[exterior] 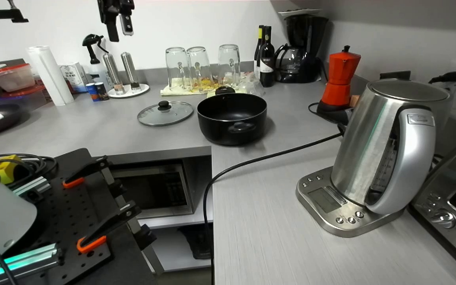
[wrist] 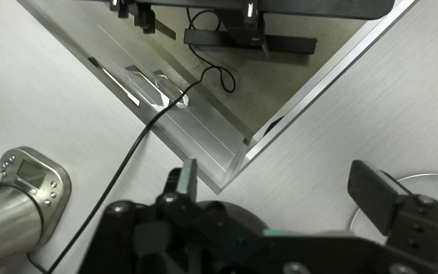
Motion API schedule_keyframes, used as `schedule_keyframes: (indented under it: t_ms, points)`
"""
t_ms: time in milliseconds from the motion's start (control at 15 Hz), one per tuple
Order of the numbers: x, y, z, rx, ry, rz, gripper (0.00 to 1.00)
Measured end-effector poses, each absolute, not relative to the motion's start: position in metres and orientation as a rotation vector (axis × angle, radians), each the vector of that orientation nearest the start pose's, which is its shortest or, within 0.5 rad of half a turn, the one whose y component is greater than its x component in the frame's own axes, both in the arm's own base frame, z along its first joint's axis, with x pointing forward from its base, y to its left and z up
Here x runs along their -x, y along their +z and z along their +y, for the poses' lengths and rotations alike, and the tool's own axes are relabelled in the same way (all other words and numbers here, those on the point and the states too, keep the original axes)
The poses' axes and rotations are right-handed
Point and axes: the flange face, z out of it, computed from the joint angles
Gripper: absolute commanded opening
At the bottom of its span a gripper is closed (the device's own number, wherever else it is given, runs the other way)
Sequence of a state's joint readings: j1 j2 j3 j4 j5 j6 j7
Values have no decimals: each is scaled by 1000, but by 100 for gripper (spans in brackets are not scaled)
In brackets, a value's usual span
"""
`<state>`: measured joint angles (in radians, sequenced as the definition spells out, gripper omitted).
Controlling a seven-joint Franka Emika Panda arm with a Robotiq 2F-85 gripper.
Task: Pick up the lid and cover the pot
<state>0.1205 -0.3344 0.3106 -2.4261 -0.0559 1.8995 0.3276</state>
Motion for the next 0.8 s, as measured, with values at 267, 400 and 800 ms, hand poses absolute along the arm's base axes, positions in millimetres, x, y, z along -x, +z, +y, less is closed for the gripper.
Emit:
schedule_keyframes:
  t_ms: [267, 400, 800]
  points:
    - [-401, 392, 198, 3300, 170, -456, 100]
    - [-414, 380, 213, 3258, 151, -607, 100]
    - [-456, 335, 260, 3092, 174, -1043, 100]
